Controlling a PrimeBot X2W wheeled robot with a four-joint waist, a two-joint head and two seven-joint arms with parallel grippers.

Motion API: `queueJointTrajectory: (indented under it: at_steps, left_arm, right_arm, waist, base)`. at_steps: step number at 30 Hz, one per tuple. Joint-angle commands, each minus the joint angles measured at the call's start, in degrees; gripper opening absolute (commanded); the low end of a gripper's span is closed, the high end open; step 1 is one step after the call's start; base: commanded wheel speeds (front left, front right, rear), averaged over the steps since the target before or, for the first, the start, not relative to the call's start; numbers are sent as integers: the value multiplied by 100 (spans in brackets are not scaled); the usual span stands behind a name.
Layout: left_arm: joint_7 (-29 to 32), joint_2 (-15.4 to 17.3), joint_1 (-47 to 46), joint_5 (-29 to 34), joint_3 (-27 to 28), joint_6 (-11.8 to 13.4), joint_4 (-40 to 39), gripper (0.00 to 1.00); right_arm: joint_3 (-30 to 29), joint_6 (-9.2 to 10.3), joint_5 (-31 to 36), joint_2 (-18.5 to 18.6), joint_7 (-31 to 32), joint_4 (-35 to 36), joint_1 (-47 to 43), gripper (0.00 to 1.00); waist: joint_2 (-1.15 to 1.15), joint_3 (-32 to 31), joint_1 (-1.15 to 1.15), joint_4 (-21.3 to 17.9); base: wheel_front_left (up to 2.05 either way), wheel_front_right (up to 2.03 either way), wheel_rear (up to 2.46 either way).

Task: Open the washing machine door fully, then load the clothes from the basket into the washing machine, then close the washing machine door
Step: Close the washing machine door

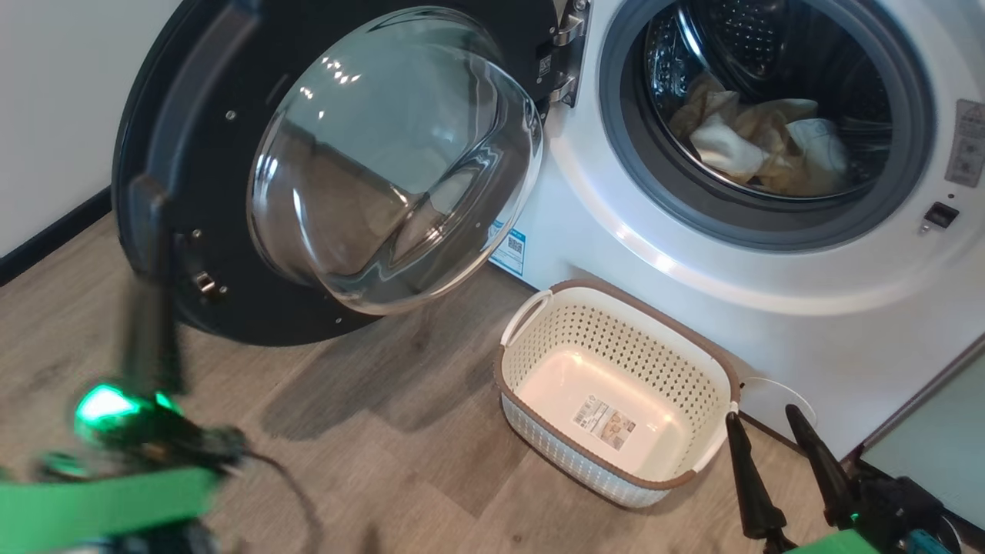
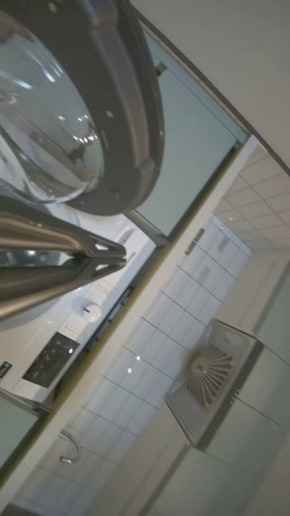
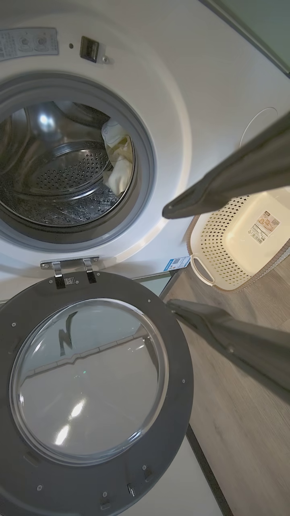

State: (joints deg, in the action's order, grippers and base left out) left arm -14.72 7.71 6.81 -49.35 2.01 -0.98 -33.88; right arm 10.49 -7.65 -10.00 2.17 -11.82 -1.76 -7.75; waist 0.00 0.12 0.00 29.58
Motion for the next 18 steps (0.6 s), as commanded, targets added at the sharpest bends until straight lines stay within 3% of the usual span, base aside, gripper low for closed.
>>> queueJointTrajectory:
  at_steps: [1,5,10,14,18]
  left_arm:
    - [-28,45,-495,-573,546,-273,-364,0]
    - [82,366,-1032,-1872,1155,-477,-625,0]
    - [375,1028,-1752,-2988,2068,-417,-394,0]
    - [611,1605,-2341,-3644,2689,-203,399,0]
    - [958,2147,-2816,-4106,2932,17,1656,0]
  right_arm:
    - [119,16,9,117,8,211,315,100]
    - [128,16,-1,119,20,226,322,100]
    - [121,16,-7,126,22,250,301,100]
    - [103,16,7,123,35,288,283,100]
    - [101,16,10,123,37,308,273,100]
  waist:
    - [0,6,0,-1]
    - [0,8,0,-5]
    - [0,19,0,-8]
    - [0,52,0,-10]
    - [0,79,0,-21]
  base:
    - [0,0,0]
    - [0,0,0]
    - [0,0,0]
    - [0,0,0]
    - [0,0,0]
